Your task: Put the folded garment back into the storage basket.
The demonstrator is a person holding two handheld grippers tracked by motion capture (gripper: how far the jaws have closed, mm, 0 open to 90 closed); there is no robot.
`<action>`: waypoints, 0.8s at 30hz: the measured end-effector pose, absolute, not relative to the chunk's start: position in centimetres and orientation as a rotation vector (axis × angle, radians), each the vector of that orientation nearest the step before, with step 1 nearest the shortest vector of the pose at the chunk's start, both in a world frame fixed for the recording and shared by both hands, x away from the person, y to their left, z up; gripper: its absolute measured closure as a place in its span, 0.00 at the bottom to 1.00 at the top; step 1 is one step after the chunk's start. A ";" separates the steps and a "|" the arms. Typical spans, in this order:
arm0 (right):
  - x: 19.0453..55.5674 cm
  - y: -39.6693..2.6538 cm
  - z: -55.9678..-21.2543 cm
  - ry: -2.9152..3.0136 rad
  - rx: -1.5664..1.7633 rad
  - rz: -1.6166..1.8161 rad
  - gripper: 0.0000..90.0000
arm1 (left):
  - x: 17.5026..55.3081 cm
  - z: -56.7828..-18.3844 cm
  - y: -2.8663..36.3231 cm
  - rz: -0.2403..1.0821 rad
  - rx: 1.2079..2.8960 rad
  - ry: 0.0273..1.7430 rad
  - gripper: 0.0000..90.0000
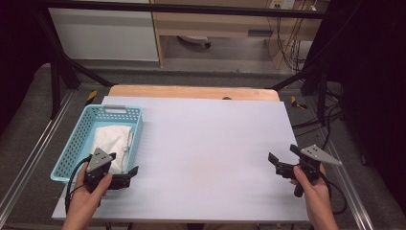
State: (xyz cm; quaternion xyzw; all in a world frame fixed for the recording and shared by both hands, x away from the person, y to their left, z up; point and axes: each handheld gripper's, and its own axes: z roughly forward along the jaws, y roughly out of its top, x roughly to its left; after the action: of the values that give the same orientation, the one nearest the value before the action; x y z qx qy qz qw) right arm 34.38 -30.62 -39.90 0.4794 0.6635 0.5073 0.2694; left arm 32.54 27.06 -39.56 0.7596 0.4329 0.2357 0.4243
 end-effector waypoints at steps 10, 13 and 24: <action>33.9 -30.4 -41.4 1.814 1.310 1.359 0.05 | 32.5 -39.6 26.9 0.585 1.905 1.078 0.06; 33.8 -30.3 -41.9 1.820 1.321 1.358 0.06 | 32.5 -39.6 26.9 0.585 1.905 1.078 0.06; 33.4 -29.4 -43.0 1.860 1.311 1.358 0.06 | 32.5 -39.7 26.9 0.580 1.908 1.073 0.06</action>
State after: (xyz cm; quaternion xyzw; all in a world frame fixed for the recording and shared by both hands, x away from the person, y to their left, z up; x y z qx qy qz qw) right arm 33.43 -29.41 -43.00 0.4798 0.6807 0.4972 0.2434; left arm 32.52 26.86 -39.69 0.7628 0.4289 0.2317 0.4247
